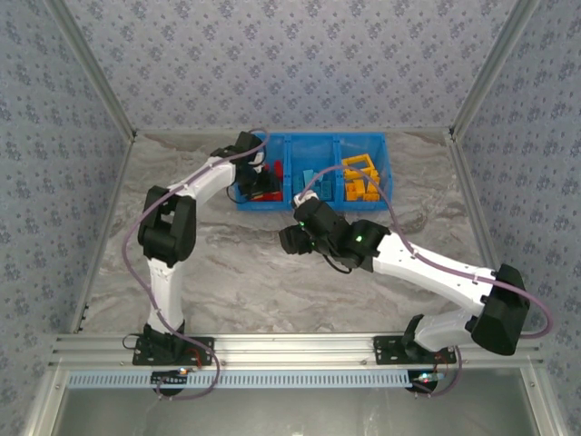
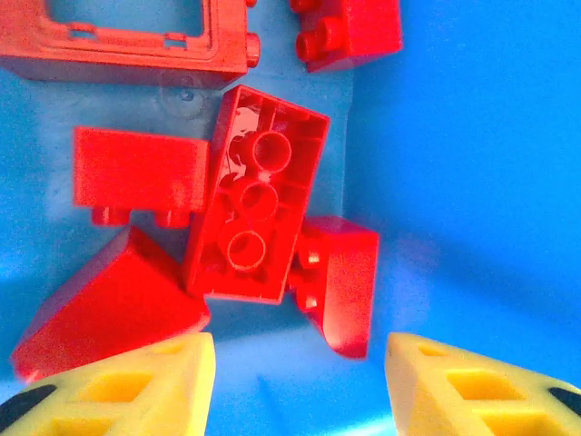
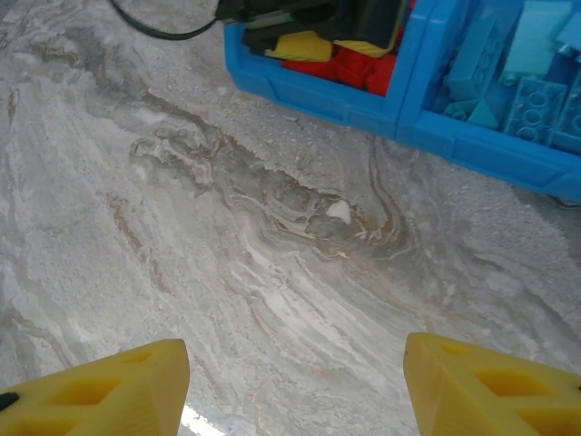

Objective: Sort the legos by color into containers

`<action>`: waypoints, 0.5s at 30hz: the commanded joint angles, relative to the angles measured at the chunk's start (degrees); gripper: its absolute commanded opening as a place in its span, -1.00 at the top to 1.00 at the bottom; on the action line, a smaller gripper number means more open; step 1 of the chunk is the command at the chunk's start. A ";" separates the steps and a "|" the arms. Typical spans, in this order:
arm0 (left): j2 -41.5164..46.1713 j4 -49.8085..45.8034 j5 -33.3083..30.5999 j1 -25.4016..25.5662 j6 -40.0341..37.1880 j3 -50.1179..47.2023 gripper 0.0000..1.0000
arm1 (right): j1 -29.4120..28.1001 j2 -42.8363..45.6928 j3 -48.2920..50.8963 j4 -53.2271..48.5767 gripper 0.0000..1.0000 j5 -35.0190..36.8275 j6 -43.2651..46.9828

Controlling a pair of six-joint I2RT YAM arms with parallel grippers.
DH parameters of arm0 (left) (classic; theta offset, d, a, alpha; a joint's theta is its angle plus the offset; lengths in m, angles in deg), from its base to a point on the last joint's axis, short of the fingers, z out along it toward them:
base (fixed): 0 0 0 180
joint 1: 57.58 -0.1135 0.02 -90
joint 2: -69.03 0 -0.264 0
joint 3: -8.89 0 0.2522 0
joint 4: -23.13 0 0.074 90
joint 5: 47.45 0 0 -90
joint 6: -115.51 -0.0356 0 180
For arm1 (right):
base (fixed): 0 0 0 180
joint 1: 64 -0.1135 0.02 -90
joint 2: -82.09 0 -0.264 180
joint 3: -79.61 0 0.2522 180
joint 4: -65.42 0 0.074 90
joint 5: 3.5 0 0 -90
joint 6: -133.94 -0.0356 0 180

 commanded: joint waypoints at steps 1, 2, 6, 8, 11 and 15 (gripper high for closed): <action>10.53 2.75 -2.53 0.40 1.98 -2.81 -0.05 | 0.47 4.42 0.84 -3.66 -0.32 5.42 -0.66; 12.93 3.16 -3.38 0.83 2.19 -4.40 -0.05 | 0.73 5.78 1.32 -4.84 -0.32 6.76 -1.28; 24.34 4.52 -8.55 3.19 3.17 -12.69 -0.08 | 1.43 11.22 3.76 -11.58 -0.32 13.09 -5.80; 32.25 5.91 -11.04 3.76 5.31 -20.28 -0.13 | 1.97 14.64 6.39 -14.67 -0.33 16.68 -8.85; 43.27 8.49 -12.92 3.63 8.17 -31.46 -0.30 | 5.01 19.52 9.94 -17.57 -0.39 19.91 -11.93; 53.55 9.33 -16.12 0.95 8.01 -41.16 -0.96 | 16.81 23.70 12.02 -21.29 -1.00 19.46 -13.56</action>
